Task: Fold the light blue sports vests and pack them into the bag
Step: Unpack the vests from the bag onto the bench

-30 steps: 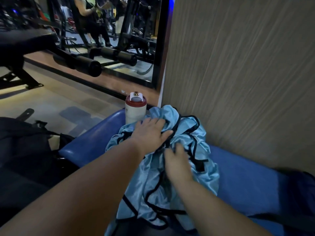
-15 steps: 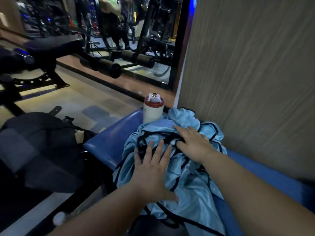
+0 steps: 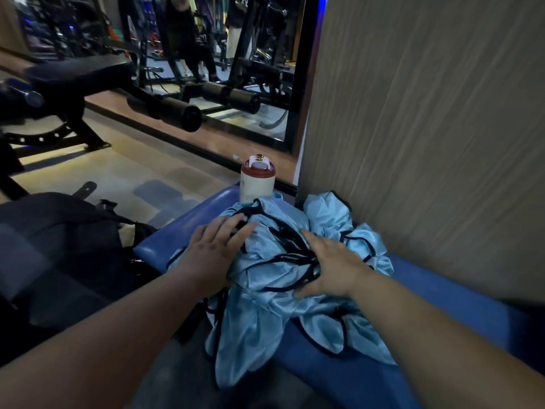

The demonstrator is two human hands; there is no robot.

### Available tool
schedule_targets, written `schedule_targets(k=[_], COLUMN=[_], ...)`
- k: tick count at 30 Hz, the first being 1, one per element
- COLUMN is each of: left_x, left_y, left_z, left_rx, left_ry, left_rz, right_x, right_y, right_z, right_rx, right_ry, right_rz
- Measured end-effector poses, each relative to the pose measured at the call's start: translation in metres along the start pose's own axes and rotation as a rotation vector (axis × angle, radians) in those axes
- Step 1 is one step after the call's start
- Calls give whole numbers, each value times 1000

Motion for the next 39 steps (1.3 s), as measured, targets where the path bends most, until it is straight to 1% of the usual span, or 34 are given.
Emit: schedule_targets(k=[1, 3, 4, 5, 6, 7, 8, 9, 10, 11, 12, 13, 14, 15, 17, 19, 21, 22, 24, 30, 34, 39], left_x=[2, 4, 5, 5, 8, 5, -1, -10, -21, -35, -47, -62, -78, -97, -127, -146, -158, -162, -168, -178, -185, -194], left_y=[2, 10, 16, 23, 20, 18, 7, -11, -35, -54, -68, -78, -85, -82, -66, -49, -29, -23, -17, -6, -10, -5], left_z=[-6, -18, -25, -29, -28, -28, -21, -17, -19, -34, -51, -63, -65, -65, -57, -50, -49, -51, -60, -86, -98, -107], left_rx=[17, 99, 150, 204, 296, 449, 689, 962, 1201, 1327, 1367, 1328, 1245, 1176, 1083, 1000, 899, 857, 841, 944, 826, 859], left_ry=[-41, -160, -226, -271, -303, -308, -297, -306, -323, -364, -443, -482, -477, -463, -427, -429, -423, -411, -408, -457, -453, -422], left_rz=[44, -6, -45, -135, -218, -275, -286, -252, -133, 73, 263, 371, 407, 361, 194, 67, -6, -15, 33, 123, 185, 162], right_x=[1, 3, 3, 3, 4, 4, 4, 4, 5, 5, 4, 4, 4, 4, 4, 3, 0, -1, -5, -20, -39, -60], right_y=[1, 3, 3, 4, 4, 4, 4, 4, 4, 5, 7, 9, 9, 10, 10, 10, 11, 12, 15, 16, 12, 9], right_z=[-1, -4, -5, -6, -6, -6, -6, -6, -6, -6, -6, -6, -6, -6, -7, -8, -10, -10, -13, -21, -27, -28], right_rx=[7, 27, 38, 44, 47, 49, 51, 55, 61, 67, 70, 69, 65, 59, 45, 46, 61, 67, 78, 89, 65, 80], right_ry=[12, 26, 30, 32, 33, 30, 26, 25, 26, 29, 32, 33, 32, 31, 26, 16, 8, 6, 5, 52, 79, 118], right_rz=[16, 46, 56, 64, 68, 75, 83, 92, 98, 101, 101, 104, 110, 118, 138, 159, 183, 202, 245, 337, 366, 367])
Point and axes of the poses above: each hand's wrist, its own x-axis away from the middle knuckle, its own y-axis out of the palm, z = x × y, the point moved 9 cm from there along -x, towards the middle knuckle
